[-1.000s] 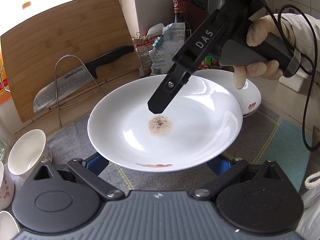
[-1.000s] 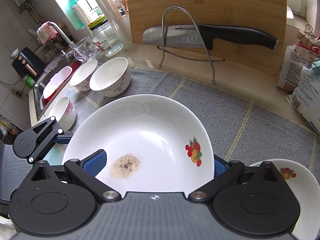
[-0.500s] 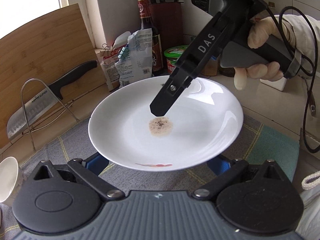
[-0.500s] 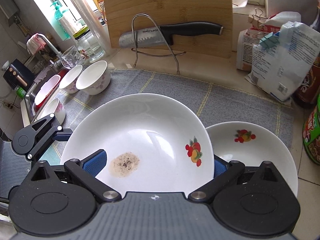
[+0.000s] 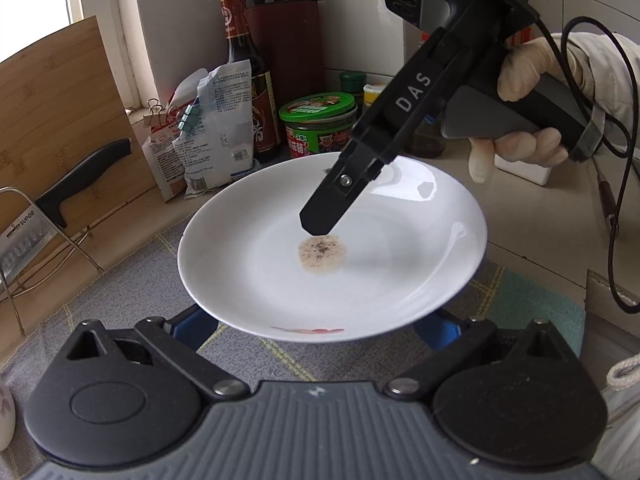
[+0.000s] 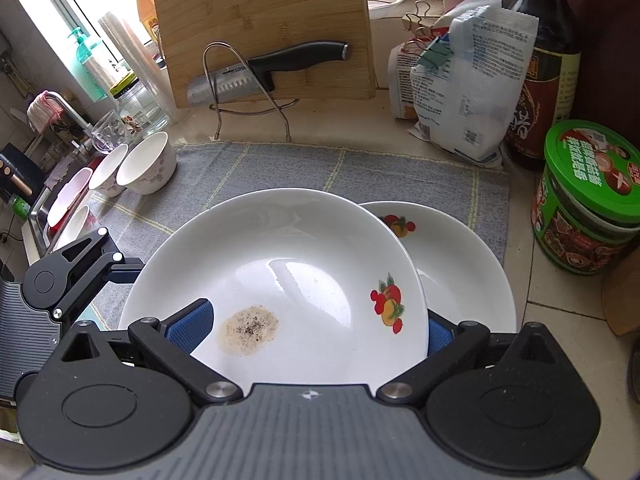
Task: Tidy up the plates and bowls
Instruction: 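Lower the stained plate onto the stacked plates and open the right tool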
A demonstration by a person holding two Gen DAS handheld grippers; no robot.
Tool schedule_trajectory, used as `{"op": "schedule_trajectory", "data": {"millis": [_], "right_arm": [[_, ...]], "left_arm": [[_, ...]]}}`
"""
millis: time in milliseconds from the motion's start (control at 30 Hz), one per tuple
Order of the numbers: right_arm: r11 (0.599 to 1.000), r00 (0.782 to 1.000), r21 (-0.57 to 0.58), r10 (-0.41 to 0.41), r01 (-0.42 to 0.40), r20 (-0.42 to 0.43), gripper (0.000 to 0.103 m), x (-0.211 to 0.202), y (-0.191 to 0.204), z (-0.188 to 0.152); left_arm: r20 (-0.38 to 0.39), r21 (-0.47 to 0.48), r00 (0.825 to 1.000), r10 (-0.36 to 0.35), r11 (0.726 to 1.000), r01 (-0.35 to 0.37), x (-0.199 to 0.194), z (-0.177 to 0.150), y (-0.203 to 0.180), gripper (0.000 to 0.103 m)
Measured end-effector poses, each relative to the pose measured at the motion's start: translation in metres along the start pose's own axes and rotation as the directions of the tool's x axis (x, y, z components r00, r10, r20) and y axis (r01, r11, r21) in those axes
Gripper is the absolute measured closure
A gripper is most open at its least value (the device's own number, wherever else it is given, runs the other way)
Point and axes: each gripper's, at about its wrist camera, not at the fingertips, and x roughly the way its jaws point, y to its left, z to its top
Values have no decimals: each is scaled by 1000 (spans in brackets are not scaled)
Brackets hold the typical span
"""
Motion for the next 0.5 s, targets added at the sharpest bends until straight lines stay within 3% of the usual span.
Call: {"op": "schedule_trajectory", "data": {"millis": [500], "right_arm": [[999,1000,36,-25,26,-19,0,4,-23,-11]], "left_arm": [[-28,-5,999,-25,1000,24,22,5,2,1]]}}
